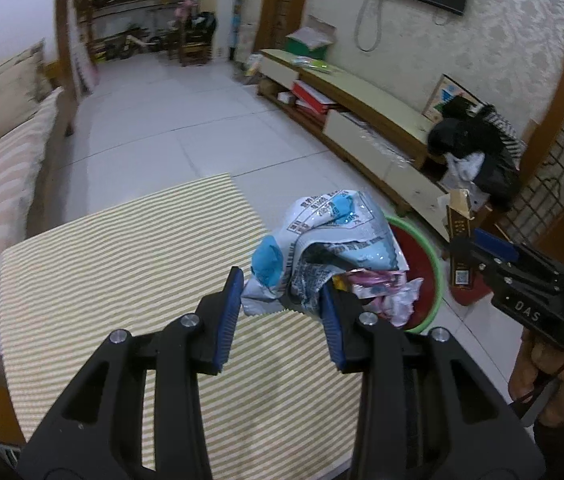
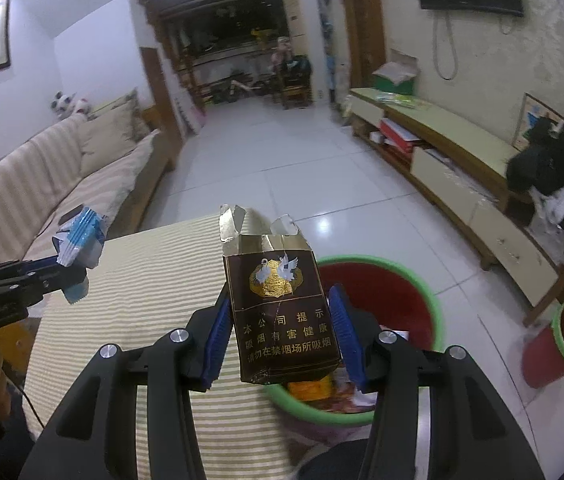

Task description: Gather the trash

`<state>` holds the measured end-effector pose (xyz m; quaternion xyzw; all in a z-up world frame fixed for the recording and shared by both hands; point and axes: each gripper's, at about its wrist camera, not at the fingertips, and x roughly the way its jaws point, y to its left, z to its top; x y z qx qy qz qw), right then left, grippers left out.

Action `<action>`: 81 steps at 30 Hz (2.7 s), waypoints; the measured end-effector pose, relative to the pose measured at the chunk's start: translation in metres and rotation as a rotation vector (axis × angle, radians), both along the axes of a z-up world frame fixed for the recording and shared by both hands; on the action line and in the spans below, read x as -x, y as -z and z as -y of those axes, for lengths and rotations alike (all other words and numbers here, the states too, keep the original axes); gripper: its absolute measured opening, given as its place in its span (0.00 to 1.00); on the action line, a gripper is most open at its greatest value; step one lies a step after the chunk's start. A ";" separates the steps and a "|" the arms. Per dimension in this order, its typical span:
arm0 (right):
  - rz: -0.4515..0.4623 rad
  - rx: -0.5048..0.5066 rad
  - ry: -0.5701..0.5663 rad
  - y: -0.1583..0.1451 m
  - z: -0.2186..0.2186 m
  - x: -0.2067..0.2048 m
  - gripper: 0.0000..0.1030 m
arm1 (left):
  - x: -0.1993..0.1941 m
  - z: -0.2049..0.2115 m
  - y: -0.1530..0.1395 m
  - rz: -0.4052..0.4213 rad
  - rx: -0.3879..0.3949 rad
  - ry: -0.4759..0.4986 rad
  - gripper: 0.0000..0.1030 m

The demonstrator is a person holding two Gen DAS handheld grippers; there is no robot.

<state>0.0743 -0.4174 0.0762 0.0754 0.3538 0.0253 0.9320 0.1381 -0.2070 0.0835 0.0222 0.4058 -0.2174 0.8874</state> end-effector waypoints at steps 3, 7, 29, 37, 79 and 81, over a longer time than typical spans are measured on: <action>0.001 -0.002 0.030 0.001 0.018 -0.001 0.45 | -0.005 0.021 0.002 -0.007 0.007 0.041 0.35; -0.001 -0.008 0.058 0.003 0.038 -0.002 0.45 | -0.015 0.044 0.005 -0.029 0.022 0.077 0.35; -0.049 -0.053 0.112 0.027 0.085 -0.036 0.45 | -0.049 0.125 0.035 -0.122 0.026 0.173 0.35; -0.062 -0.063 0.117 0.034 0.086 -0.044 0.45 | -0.059 0.139 0.044 -0.143 0.016 0.181 0.35; -0.026 0.000 0.037 0.013 0.007 -0.048 0.93 | -0.044 0.028 0.026 -0.107 0.101 -0.046 0.95; -0.009 -0.002 0.017 0.005 -0.015 -0.043 0.93 | -0.033 0.004 0.018 -0.075 0.089 -0.086 0.95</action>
